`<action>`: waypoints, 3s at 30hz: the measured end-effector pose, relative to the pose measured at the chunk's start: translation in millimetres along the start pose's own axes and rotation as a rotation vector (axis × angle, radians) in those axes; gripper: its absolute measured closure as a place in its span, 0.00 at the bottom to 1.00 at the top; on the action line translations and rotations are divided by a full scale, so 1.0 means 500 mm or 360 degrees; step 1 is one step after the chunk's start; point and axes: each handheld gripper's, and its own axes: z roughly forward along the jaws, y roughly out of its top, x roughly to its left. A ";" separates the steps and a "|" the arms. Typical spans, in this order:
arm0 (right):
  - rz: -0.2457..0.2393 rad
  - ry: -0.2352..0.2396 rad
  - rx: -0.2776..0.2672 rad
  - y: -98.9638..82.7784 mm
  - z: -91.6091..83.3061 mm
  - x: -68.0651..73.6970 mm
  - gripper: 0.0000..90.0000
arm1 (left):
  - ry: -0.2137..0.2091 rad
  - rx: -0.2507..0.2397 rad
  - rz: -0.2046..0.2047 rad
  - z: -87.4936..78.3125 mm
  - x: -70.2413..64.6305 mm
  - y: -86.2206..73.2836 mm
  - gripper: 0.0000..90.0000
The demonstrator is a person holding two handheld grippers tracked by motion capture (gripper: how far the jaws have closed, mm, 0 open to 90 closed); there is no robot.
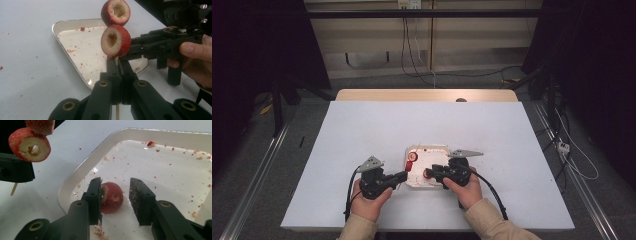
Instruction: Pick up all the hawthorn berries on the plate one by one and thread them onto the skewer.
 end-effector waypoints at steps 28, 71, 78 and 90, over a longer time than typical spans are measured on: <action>0.0238 0.0175 -0.0303 0.066 -0.105 -0.044 0.80 | -0.0086 0.0118 0.0067 0.013 -0.016 -0.008 0.99; 0.0323 0.0252 -0.0341 0.077 -0.107 -0.038 0.78 | -0.0208 0.0155 0.0139 0.038 -0.049 -0.012 0.99; 0.0359 0.0262 -0.0347 0.070 -0.098 -0.030 0.78 | -0.0180 0.0108 0.0117 0.034 -0.046 -0.012 0.99; 0.0403 0.0303 -0.0310 0.059 -0.084 -0.019 0.78 | -0.0153 0.0098 0.0102 0.033 -0.044 -0.012 0.99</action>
